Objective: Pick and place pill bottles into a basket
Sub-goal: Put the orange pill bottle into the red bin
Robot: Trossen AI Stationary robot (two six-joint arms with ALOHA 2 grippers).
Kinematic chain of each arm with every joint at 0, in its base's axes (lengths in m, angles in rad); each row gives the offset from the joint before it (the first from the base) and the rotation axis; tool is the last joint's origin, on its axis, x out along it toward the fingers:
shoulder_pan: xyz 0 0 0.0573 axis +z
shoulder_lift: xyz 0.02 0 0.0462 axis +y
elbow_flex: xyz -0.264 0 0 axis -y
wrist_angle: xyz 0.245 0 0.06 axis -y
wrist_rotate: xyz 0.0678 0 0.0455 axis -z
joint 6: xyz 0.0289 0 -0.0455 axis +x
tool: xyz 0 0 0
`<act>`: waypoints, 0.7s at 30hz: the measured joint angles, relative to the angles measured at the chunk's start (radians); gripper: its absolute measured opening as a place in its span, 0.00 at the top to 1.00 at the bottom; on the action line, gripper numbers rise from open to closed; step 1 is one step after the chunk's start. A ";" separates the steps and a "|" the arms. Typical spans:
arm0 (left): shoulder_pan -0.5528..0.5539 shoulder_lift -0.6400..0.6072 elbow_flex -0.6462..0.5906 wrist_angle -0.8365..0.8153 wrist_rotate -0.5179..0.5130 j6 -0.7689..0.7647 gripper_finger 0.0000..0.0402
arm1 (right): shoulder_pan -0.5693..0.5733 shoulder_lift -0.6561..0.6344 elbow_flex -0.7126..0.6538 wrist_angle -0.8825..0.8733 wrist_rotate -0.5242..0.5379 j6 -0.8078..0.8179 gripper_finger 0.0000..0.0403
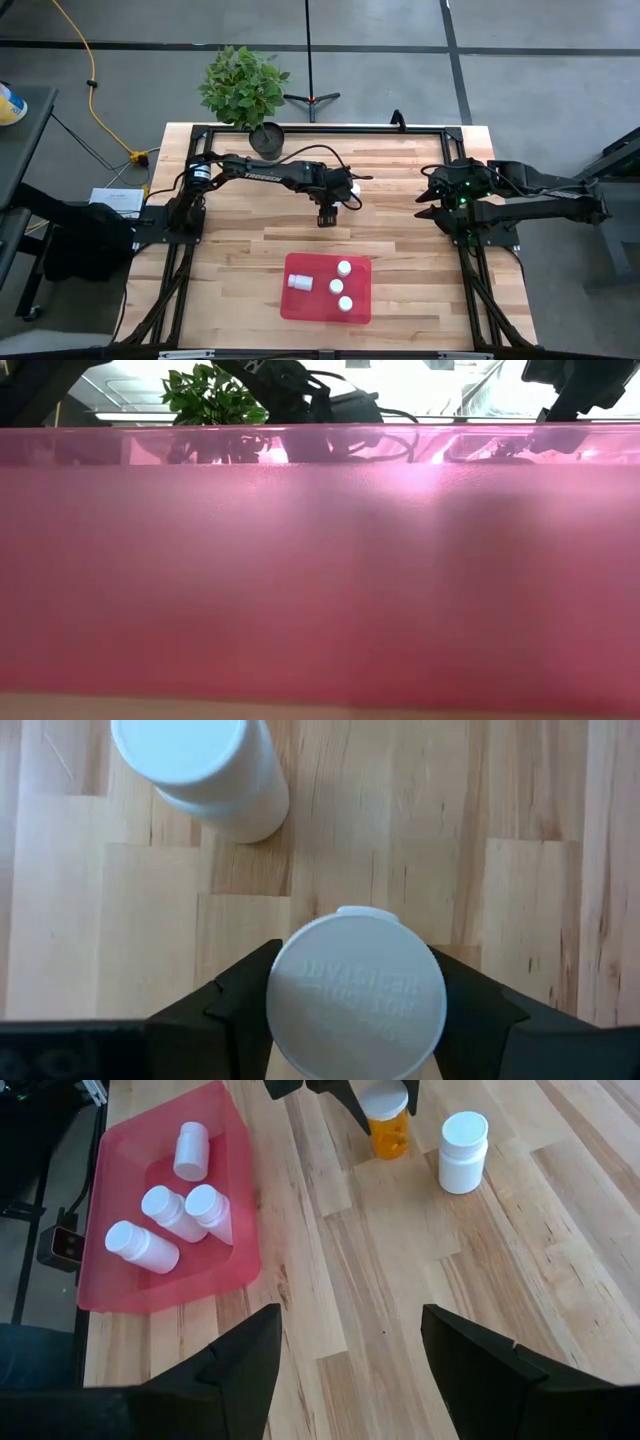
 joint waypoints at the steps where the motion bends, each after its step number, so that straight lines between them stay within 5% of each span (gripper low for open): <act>1: 0.000 0.000 0.000 0.002 0.000 0.000 0.40 | 0.000 0.000 0.000 0.000 0.000 0.000 0.42; 21: 0.000 -0.001 0.075 -0.069 0.163 -0.032 0.41 | 0.000 0.000 0.000 0.000 0.000 -0.005 0.42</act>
